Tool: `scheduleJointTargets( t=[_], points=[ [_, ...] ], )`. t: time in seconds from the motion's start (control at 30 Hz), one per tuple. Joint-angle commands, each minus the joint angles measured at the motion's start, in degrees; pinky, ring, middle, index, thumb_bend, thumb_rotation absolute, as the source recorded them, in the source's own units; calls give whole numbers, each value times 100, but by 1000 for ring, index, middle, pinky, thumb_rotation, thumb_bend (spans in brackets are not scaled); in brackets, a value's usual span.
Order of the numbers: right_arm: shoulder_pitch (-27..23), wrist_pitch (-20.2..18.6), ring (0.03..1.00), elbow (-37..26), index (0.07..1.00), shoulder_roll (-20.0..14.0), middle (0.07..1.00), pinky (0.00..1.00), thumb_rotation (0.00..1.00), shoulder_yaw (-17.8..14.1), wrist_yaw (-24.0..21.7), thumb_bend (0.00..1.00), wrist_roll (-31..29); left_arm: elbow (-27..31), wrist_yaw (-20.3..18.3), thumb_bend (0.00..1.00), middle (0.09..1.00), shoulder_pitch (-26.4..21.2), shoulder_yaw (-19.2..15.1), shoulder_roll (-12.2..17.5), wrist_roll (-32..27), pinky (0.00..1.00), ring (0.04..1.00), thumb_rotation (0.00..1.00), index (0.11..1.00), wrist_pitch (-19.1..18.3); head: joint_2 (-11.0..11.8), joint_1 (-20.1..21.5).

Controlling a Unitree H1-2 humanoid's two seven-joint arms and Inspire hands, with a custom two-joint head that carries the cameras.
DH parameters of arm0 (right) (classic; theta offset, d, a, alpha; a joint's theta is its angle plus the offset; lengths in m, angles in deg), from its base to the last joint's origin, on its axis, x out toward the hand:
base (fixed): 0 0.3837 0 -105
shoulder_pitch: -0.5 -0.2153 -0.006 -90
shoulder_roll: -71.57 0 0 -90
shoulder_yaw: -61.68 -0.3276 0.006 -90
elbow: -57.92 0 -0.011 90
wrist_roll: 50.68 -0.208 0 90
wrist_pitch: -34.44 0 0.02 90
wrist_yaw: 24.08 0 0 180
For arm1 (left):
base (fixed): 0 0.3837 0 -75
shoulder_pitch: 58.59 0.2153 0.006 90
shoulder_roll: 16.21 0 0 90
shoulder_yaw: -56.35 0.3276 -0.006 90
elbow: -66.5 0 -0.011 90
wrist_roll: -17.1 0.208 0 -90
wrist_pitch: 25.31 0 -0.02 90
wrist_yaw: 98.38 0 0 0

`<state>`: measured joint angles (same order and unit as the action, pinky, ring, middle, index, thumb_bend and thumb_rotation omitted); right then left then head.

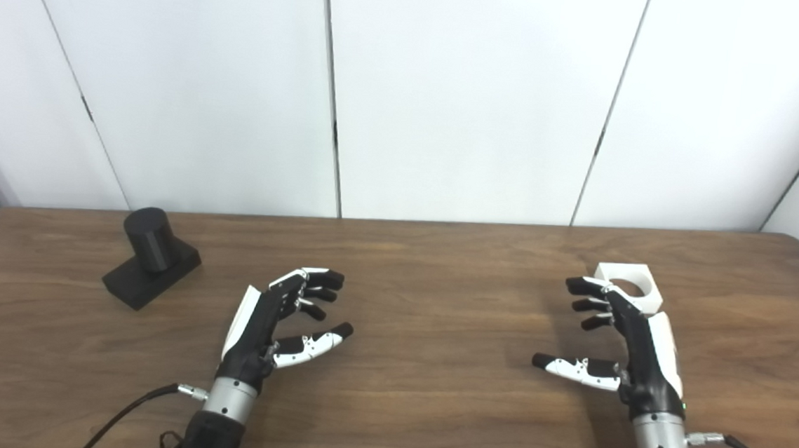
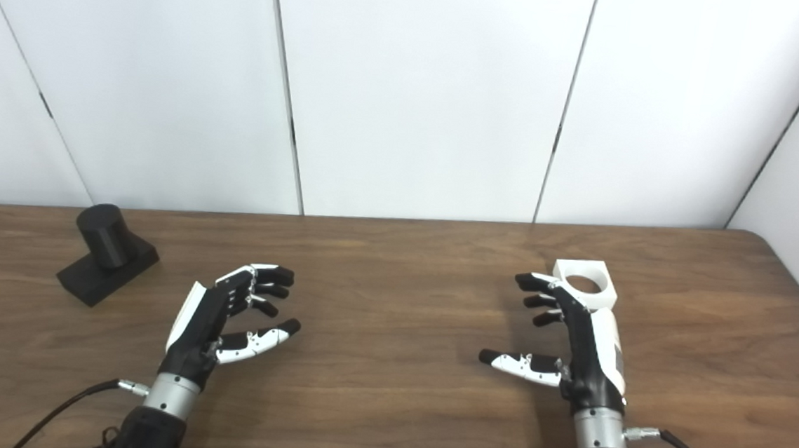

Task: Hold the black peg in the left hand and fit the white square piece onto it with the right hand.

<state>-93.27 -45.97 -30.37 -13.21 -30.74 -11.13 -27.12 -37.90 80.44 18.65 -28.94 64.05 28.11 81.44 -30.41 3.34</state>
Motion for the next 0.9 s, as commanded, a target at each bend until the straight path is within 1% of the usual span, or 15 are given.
scheduleJointTargets(
  t=[0.0,0.27,0.37,0.4,0.43,0.47,0.5,0.53,0.57,0.63,0.7,0.83,0.87],
  points=[
    [-112,140,652,-191,697,-57,712,528,0,-3,24,618,4,133,52,620,705,-90,5,-28,-25,538,666,0,669,163,-7,3],
    [-117,144,655,-183,699,-70,715,527,0,-9,14,614,-15,111,55,621,705,-104,17,-32,-19,532,661,0,667,182,-15,-98],
    [-116,167,661,-169,699,-113,719,533,0,-31,-14,614,-73,101,39,624,701,-109,34,-66,-47,527,661,0,662,183,4,-407],
    [-113,186,662,-164,700,-141,718,533,0,-42,-24,613,-96,97,42,624,700,-111,46,-91,-42,524,659,0,661,176,36,-670],
    [-109,204,662,-161,700,-164,717,533,0,-46,-32,614,-117,99,43,624,700,-112,53,-111,-40,524,658,0,661,156,36,-670],
    [-103,217,661,-153,700,-197,714,533,0,-57,-44,613,-145,104,53,627,700,-112,67,-144,-23,523,658,0,662,117,69,-957],
    [-97,237,660,-141,702,-230,713,536,0,-69,-57,612,-185,114,61,629,702,-107,81,-184,-9,526,660,0,665,64,98,-1135],
    [-92,281,662,-120,702,-262,712,541,0,-73,-63,612,-224,116,75,630,705,-103,94,-219,15,528,662,0,667,19,106,-1188],
    [-88,336,664,-99,703,-299,713,545,0,-84,-79,609,-294,99,97,632,707,-103,108,-264,43,525,661,0,669,-2,142,-1433],
    [-81,359,667,-96,705,-342,716,550,0,-104,-110,599,-413,31,137,634,705,-114,127,-330,81,512,655,0,670,11,186,-1582],
    [-64,250,670,-159,700,-342,720,552,0,-147,-127,596,-504,-90,157,634,706,-144,168,-365,136,504,656,0,677,91,273,-1785],
    [-1,-96,677,-436,702,-280,730,549,0,-200,-222,592,-565,-251,212,628,709,-183,216,-406,221,507,658,0,685,218,343,-1947],
    [12,-156,676,-497,703,-265,731,548,0,-197,-204,592,-485,-276,237,628,708,-190,222,-413,246,507,658,0,685,237,355,-1985]
  ],
)
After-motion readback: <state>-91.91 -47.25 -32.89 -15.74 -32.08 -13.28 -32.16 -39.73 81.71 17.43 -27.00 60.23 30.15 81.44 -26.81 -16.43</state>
